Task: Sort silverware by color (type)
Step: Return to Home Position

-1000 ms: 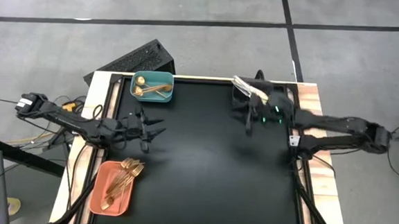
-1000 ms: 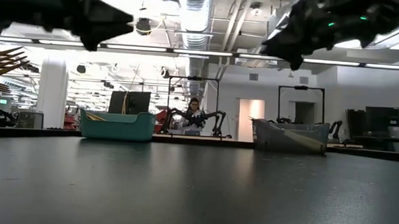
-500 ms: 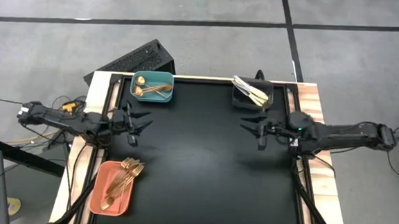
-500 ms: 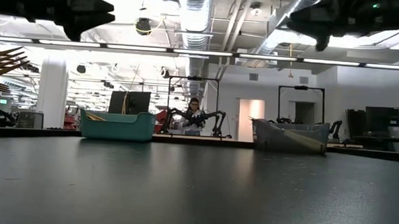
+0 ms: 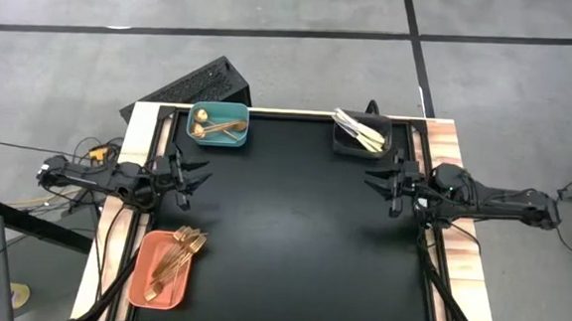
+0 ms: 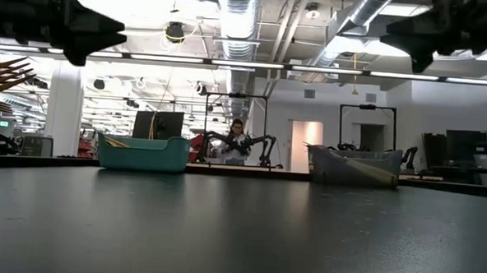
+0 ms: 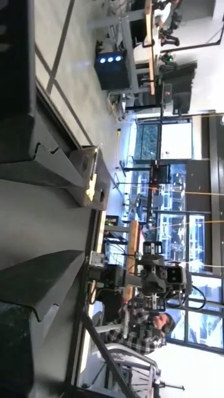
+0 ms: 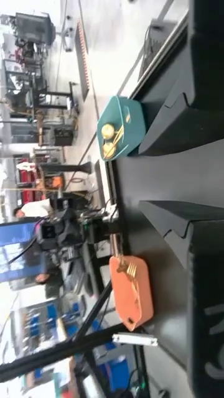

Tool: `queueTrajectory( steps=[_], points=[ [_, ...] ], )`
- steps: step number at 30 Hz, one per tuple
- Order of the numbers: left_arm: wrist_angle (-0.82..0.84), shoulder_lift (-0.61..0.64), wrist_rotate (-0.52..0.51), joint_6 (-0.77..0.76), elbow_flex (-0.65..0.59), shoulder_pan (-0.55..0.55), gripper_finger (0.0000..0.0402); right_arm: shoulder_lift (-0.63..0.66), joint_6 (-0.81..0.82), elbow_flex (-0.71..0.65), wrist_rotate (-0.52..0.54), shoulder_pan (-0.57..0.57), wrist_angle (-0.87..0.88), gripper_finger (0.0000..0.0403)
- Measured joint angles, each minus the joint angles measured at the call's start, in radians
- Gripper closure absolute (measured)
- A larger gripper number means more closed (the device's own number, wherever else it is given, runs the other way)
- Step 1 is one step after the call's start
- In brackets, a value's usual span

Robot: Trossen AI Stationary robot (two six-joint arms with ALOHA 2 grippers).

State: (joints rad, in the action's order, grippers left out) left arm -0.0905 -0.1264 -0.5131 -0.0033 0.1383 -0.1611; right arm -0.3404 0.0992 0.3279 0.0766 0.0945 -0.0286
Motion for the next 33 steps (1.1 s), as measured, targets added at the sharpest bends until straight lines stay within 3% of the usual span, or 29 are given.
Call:
queueTrajectory(
  steps=[6,10,14,21,27,30,33],
  points=[
    [0.004,0.066,0.003,-0.009,-0.060,0.000,0.0239,0.130,0.067,-0.135,-0.002,-0.002,-0.077,0.0251],
    [0.165,0.128,0.000,-0.018,0.025,-0.002,0.0239,0.235,0.116,-0.169,-0.002,-0.002,-0.012,0.0251],
    [0.204,0.121,0.002,-0.005,0.062,-0.002,0.0239,0.340,0.121,-0.168,-0.001,-0.002,0.079,0.0251],
    [0.195,0.123,-0.008,-0.043,-0.013,-0.002,0.0239,0.322,0.121,-0.184,-0.001,-0.013,0.054,0.0251],
    [0.057,0.123,-0.009,-0.042,-0.096,-0.002,0.0242,0.338,0.130,-0.267,-0.021,-0.030,-0.099,0.0251],
    [0.017,0.122,-0.014,-0.053,-0.125,-0.002,0.0270,0.339,0.149,-0.296,-0.031,-0.030,-0.149,0.0251],
    [0.007,0.121,-0.011,-0.049,-0.126,-0.002,0.0328,0.338,0.163,-0.316,-0.045,-0.032,-0.130,0.0256]
  ],
)
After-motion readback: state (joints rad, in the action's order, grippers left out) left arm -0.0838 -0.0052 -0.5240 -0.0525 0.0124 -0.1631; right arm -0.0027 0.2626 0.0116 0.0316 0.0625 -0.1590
